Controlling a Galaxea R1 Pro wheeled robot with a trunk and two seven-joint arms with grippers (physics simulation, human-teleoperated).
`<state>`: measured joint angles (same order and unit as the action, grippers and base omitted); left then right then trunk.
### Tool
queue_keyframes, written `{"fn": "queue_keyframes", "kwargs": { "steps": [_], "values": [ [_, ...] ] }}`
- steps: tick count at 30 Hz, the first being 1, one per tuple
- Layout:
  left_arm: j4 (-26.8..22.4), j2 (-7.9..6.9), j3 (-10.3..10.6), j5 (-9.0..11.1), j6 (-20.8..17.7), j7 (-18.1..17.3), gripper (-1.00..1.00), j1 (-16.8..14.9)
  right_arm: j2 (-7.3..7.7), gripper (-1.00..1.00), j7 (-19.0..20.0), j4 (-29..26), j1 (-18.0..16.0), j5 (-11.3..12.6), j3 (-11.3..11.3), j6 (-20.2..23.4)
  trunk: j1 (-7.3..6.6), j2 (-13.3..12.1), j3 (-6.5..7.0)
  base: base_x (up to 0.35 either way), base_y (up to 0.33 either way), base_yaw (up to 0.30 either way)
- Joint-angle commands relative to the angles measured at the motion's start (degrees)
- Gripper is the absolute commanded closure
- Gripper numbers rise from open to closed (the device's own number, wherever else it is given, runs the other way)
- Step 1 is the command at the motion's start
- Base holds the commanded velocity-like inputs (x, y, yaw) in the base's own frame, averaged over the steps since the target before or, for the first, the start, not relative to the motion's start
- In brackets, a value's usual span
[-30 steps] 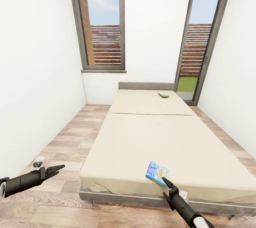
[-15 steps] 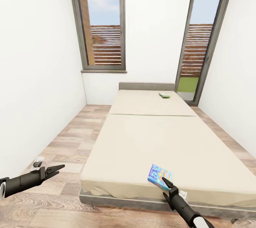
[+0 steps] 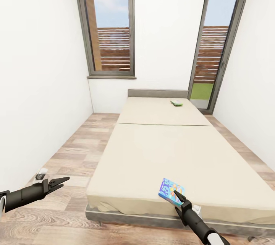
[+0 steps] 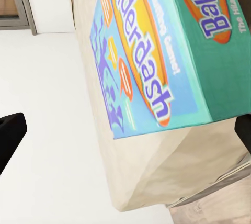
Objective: Put all the toys in the child's room - the three board games (two on the bed and one on the table), the two jigsaw puzzles on the table, and the tennis ball on the table - inside the toy box on the table in the child's room.
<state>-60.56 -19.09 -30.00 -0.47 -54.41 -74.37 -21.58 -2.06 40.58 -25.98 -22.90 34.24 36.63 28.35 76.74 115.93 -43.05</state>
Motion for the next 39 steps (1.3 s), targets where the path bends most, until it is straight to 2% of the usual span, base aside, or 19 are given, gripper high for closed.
{"fn": "queue_keyframes", "kwargs": {
  "steps": [1, 13, 35, 36, 39],
  "values": [
    [0.0, 0.01, -0.1, -0.1, -0.6, -0.2, -1.00, 0.0, -0.03, -1.00, 0.0, 0.0, 0.0, 0.2, 0.3, 0.4, -0.01, 0.0, -0.06, 0.000, 0.000, 0.000],
    [0.0, 0.08, 0.0, -0.1, -0.4, -0.2, -1.00, 0.0, 0.00, -1.00, 0.0, 0.0, 0.0, 0.2, 0.3, 0.2, -0.01, 0.0, -0.06, 0.000, -0.075, 0.000],
    [0.0, 0.10, 0.0, -0.1, -0.3, -0.2, -1.00, 0.0, -0.05, -1.00, -0.1, 0.0, 0.0, 0.4, 0.3, 0.2, -0.01, 0.0, -0.06, 0.000, -0.004, 0.000],
    [0.0, 0.10, 0.0, -0.1, -0.3, -0.2, -1.00, 0.0, -0.05, 1.00, -0.1, 0.0, 0.0, 0.4, 0.3, 0.2, -0.01, 0.0, -0.06, 0.000, 0.000, 0.000],
    [0.0, 0.10, 0.0, -0.1, -0.3, -0.2, -1.00, 0.0, 0.03, 1.00, -0.1, 0.0, 0.0, 0.6, 0.3, 0.3, -0.01, 0.0, -0.06, 0.000, 0.000, 0.000]
  ]
}}
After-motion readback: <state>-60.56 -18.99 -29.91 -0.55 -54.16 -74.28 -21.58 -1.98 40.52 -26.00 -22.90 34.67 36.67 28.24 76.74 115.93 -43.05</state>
